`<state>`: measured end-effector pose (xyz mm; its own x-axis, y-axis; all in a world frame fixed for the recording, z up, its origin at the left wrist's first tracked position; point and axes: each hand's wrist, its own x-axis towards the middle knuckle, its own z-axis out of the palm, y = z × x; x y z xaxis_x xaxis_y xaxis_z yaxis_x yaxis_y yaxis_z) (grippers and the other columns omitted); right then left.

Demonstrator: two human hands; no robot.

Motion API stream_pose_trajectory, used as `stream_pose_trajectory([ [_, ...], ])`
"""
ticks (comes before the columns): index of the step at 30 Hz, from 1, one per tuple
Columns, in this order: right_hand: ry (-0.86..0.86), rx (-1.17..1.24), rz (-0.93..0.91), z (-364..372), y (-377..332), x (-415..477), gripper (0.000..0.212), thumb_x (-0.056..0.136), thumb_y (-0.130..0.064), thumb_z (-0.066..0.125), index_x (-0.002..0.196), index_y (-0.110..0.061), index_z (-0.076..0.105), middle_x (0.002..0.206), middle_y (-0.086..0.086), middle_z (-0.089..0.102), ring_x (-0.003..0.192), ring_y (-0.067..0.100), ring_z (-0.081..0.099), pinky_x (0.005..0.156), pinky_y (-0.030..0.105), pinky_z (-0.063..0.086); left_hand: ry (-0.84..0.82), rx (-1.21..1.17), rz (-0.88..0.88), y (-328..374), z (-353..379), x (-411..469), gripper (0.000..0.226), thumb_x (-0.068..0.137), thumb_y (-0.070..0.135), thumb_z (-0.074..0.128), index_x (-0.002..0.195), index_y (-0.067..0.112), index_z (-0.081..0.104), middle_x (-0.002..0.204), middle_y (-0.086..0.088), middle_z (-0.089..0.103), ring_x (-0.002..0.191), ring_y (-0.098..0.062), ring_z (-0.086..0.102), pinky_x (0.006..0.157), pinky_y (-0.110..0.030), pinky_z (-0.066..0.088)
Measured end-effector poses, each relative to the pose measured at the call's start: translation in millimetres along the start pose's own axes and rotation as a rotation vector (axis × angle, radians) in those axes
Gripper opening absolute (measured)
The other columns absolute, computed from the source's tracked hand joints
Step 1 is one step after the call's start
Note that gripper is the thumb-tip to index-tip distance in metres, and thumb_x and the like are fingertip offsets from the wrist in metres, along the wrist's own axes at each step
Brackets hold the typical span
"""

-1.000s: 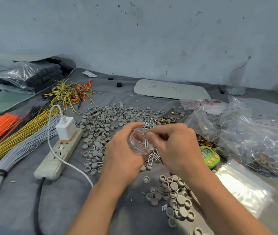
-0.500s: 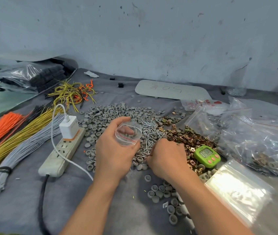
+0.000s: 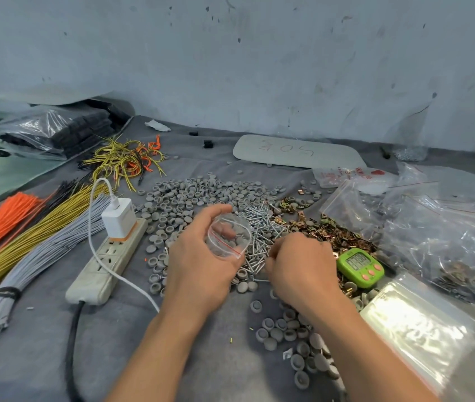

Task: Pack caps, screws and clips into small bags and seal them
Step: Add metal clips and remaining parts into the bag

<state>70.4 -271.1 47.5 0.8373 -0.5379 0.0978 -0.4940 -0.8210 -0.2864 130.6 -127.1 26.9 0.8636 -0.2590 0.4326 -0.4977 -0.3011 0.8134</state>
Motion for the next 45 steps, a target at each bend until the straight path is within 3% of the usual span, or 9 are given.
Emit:
stream_pose_trajectory([
  [3, 0.171, 0.442, -0.038, -13, 11, -3, 0.008, 0.09, -0.03, 0.073, 0.085, -0.03, 0.079, 0.071, -0.016, 0.071, 0.069, 0.005, 0.063, 0.083, 0.027, 0.057, -0.027, 0.053, -0.003, 2, 2, -1, 0.072, 0.068, 0.014, 0.088, 0.12, 0.053, 0.058, 0.093, 0.026, 0.068, 0.082, 0.004, 0.065, 0.067, -0.006, 0.044],
  [6, 0.226, 0.839, -0.156, -21, 9, -9, 0.012, 0.081, -0.023, 0.079, 0.073, -0.032, 0.08, 0.061, -0.012, 0.07, 0.051, 0.002, 0.057, 0.052, 0.019, 0.044, -0.054, 0.084, 0.013, 8, 8, -2, 0.072, 0.069, 0.023, 0.088, 0.125, 0.052, 0.055, 0.096, 0.021, 0.067, 0.088, 0.002, 0.063, 0.074, -0.012, 0.046],
  [11, 0.163, 0.722, -0.263, -17, -3, -13, 0.017, 0.082, -0.02, 0.079, 0.084, -0.037, 0.083, 0.06, -0.024, 0.068, 0.055, -0.002, 0.062, 0.049, 0.009, 0.04, -0.081, 0.091, 0.023, 14, 15, -3, 0.072, 0.068, 0.031, 0.084, 0.127, 0.055, 0.051, 0.106, 0.016, 0.069, 0.094, -0.006, 0.066, 0.08, -0.031, 0.054],
  [15, 0.196, 0.913, -0.086, -17, 9, -2, 0.022, 0.086, -0.015, 0.075, 0.077, -0.035, 0.083, 0.054, -0.013, 0.067, 0.04, 0.003, 0.045, 0.042, 0.015, 0.037, -0.044, 0.046, 0.034, 9, 14, -1, 0.074, 0.069, 0.018, 0.089, 0.123, 0.054, 0.054, 0.096, 0.025, 0.068, 0.087, 0.004, 0.064, 0.074, -0.013, 0.047],
  [21, 0.06, 0.501, -0.038, -16, 23, 4, 0.02, 0.088, -0.019, 0.074, 0.08, -0.036, 0.081, 0.078, -0.017, 0.075, 0.057, 0.002, 0.066, 0.052, 0.011, 0.049, 0.0, -0.052, 0.027, 1, 9, 4, 0.07, 0.068, 0.015, 0.091, 0.12, 0.05, 0.058, 0.096, 0.025, 0.07, 0.084, 0.006, 0.067, 0.072, -0.017, 0.052],
  [26, -0.204, 0.042, -0.172, -4, 9, -3, 0.018, 0.087, -0.015, 0.071, 0.091, -0.03, 0.08, 0.08, -0.005, 0.073, 0.083, 0.019, 0.07, 0.098, 0.036, 0.051, 0.028, -0.095, 0.048, 0, 7, 4, 0.064, 0.07, 0.018, 0.087, 0.121, 0.045, 0.06, 0.095, 0.02, 0.072, 0.083, 0.004, 0.068, 0.069, -0.007, 0.046],
  [31, -0.248, -0.026, -0.164, -4, 7, -1, 0.014, 0.084, -0.012, 0.067, 0.086, -0.021, 0.077, 0.082, 0.0, 0.074, 0.083, 0.023, 0.068, 0.098, 0.041, 0.05, 0.018, -0.067, 0.045, -2, 6, 4, 0.068, 0.07, 0.014, 0.09, 0.121, 0.048, 0.059, 0.095, 0.02, 0.071, 0.078, 0.001, 0.069, 0.064, -0.008, 0.047],
  [39, 0.229, 0.616, -0.2, -26, 18, -2, 0.021, 0.082, -0.017, 0.077, 0.07, -0.033, 0.072, 0.068, -0.02, 0.069, 0.065, 0.0, 0.064, 0.059, 0.012, 0.048, -0.04, 0.055, 0.035, 4, 10, 1, 0.08, 0.068, 0.018, 0.09, 0.123, 0.06, 0.05, 0.1, 0.03, 0.066, 0.084, 0.006, 0.065, 0.067, -0.013, 0.045],
  [45, 0.271, 0.587, -0.43, -21, -2, -10, 0.021, 0.081, -0.021, 0.085, 0.09, -0.04, 0.081, 0.074, -0.024, 0.071, 0.079, 0.006, 0.066, 0.083, 0.028, 0.052, -0.073, 0.077, 0.057, 7, 15, 0, 0.078, 0.069, 0.022, 0.087, 0.127, 0.059, 0.051, 0.1, 0.021, 0.069, 0.088, 0.004, 0.065, 0.074, -0.011, 0.048],
])
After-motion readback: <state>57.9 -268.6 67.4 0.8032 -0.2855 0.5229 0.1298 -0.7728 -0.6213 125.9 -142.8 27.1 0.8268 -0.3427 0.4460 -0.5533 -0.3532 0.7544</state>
